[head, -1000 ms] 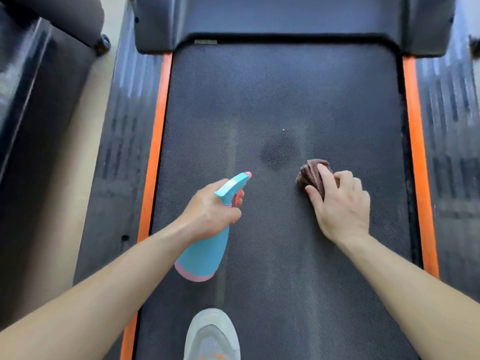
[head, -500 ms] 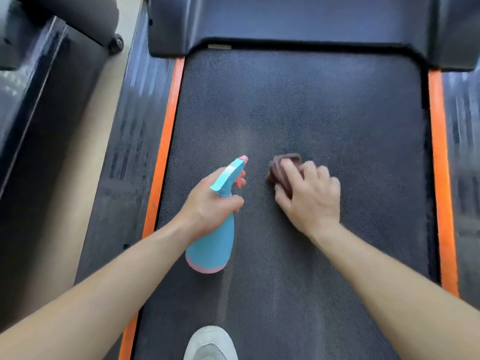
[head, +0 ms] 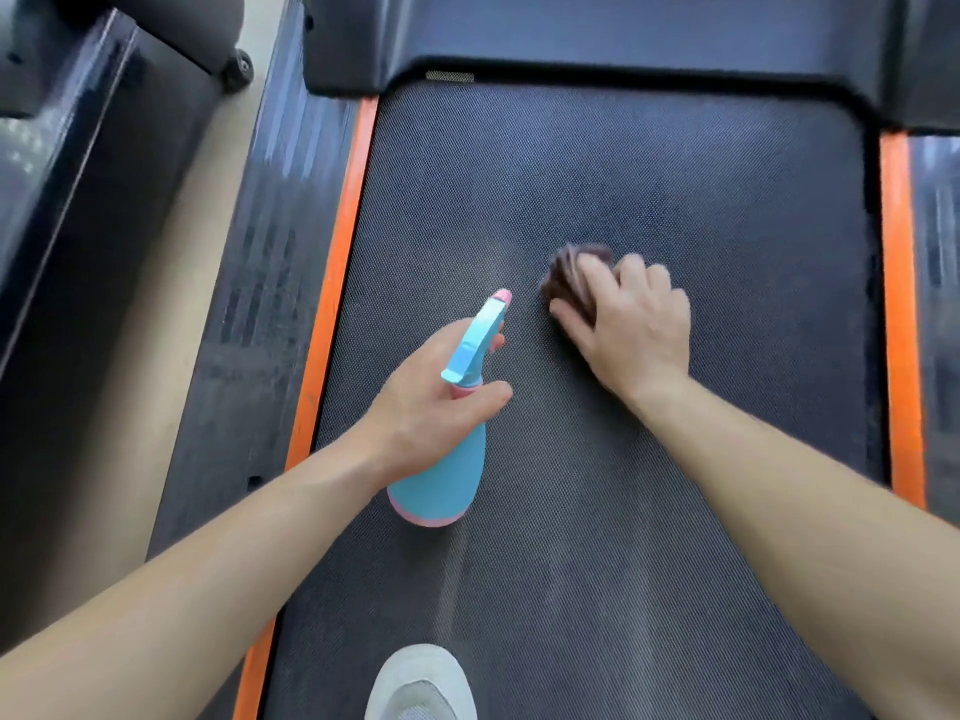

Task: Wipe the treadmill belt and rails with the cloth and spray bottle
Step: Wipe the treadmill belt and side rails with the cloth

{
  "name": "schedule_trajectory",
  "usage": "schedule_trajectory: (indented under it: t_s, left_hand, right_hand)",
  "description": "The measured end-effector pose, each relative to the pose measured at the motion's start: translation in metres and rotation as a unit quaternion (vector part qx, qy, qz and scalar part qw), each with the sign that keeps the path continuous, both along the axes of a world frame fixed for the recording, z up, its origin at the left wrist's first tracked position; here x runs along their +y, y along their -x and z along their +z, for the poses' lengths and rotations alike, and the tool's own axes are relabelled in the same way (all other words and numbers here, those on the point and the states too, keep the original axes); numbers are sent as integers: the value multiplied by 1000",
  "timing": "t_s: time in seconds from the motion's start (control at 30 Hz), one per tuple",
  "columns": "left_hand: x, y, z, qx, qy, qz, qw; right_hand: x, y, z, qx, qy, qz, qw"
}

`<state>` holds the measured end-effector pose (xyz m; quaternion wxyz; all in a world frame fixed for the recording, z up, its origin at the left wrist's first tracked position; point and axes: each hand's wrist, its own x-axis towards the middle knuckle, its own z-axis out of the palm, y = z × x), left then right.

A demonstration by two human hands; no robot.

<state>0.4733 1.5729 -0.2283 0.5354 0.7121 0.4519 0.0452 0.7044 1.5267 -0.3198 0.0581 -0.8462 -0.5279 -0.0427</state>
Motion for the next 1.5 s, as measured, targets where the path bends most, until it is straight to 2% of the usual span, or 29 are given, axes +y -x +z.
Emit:
schedule_trajectory:
  t_s: [0.13,0.23,0.3,0.4,0.5,0.57,0.67,0.73,0.77,0.83,0.9,0.93,1.0,1.07,1.17,1.27,1.37,1.43,1.5]
  left_hand:
    - [1,-7,-2,16,15,9,1000]
    - [3,-13,-4,37,6,0,999]
    - [6,-15,-10,52,2,3,999]
    - [12,-14,-14,42,43,40,997]
    - [17,-13,-16,8,96,71,993]
    - [19,-12,-16,8,113,71,991]
    - [17,-10,-14,5,128,57,990]
    - [16,-5,-14,-2,135,60,989]
    - [16,-2,-16,-7,138,64,988]
    - [14,4,-18,-14,150,70,986]
    - [13,14,-18,-22,154,77,985]
    - [13,18,-18,-25,155,81,984]
    - [17,25,-16,-22,164,94,982]
    - [21,28,-13,-19,169,112,979]
    - [22,25,-10,-29,162,113,980]
    - [20,20,-11,-47,161,104,980]
    - [19,20,-12,-46,162,92,981]
    - [20,20,-11,-42,161,86,982]
    - [22,20,-11,-39,155,84,983]
  right_hand:
    - [-87,18,-6,5,0,123,992]
    - [-70,-5,-10,-10,-9,177,984]
    - [-30,-20,-8,-17,-27,132,991]
    - [27,-38,1,11,-11,-5,1000]
    - [16,-25,-1,-14,-12,-43,999]
    - [-31,3,-1,-13,-34,-9,999]
    - [-110,43,-7,15,-18,114,993]
    - [-103,31,-5,15,-9,184,983]
    - [-78,21,-6,3,-13,189,982]
    - [-13,2,-4,-19,-32,115,993]
    - [45,-14,1,12,-16,21,1000]
    - [57,-14,1,24,-15,-4,1000]
    - [44,2,-5,-11,-30,-12,999]
    - [-10,35,-8,-21,-42,42,998]
    - [-85,68,-11,4,-29,183,983]
    - [-62,46,-13,-2,-12,257,966]
    - [9,18,-9,-7,-41,170,985]
    - [51,1,-3,-6,-31,90,995]
    - [67,-3,-1,-2,-19,57,998]
